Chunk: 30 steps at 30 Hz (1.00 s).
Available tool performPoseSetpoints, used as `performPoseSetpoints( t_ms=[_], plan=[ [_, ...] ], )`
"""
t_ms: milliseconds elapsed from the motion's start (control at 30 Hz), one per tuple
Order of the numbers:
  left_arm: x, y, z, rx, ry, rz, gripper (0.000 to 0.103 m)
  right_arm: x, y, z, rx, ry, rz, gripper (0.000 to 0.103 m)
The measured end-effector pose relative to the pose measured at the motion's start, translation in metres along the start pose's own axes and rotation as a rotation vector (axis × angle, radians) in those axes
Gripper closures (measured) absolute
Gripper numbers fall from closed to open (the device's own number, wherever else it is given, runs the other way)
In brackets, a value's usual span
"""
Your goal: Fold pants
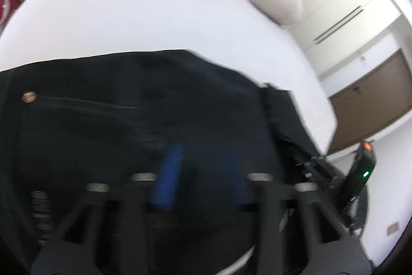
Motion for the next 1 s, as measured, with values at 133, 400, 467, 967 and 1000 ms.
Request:
performPoseSetpoints(
  t_ms=[133, 400, 467, 967, 1000],
  plan=[
    [-0.007, 0.005, 0.013, 0.130, -0.103, -0.014, 0.007, -0.013, -0.032, -0.030, -0.006, -0.066, 0.059, 0.092],
    [-0.010, 0.022, 0.019, 0.233, -0.189, -0.098, 0.009, -0.010, -0.054, -0.111, -0.058, -0.196, 0.090, 0.092],
    [-0.013, 0.027, 0.016, 0.215, -0.186, -0.114, 0.016, -0.006, -0.053, -0.127, -0.084, -0.207, 0.081, 0.092],
    [-0.029, 0.029, -0.004, 0.133, -0.070, -0.194, 0.096, -0.017, -0.055, -0.181, -0.133, -0.295, 0.078, 0.091],
    [-0.028, 0.029, -0.004, 0.131, -0.070, -0.193, 0.096, -0.017, -0.054, -0.184, -0.133, -0.300, 0.075, 0.092]
  ],
)
Point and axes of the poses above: each gripper's, at about its wrist camera, not at the fingertips, and y roughly the way its jaws point, z to its right, x to its underside, the point moved 7 cm from there along y, roughly the way its jaws point, and after that the axes turned 5 degrees about y, right-handed, at the moved point
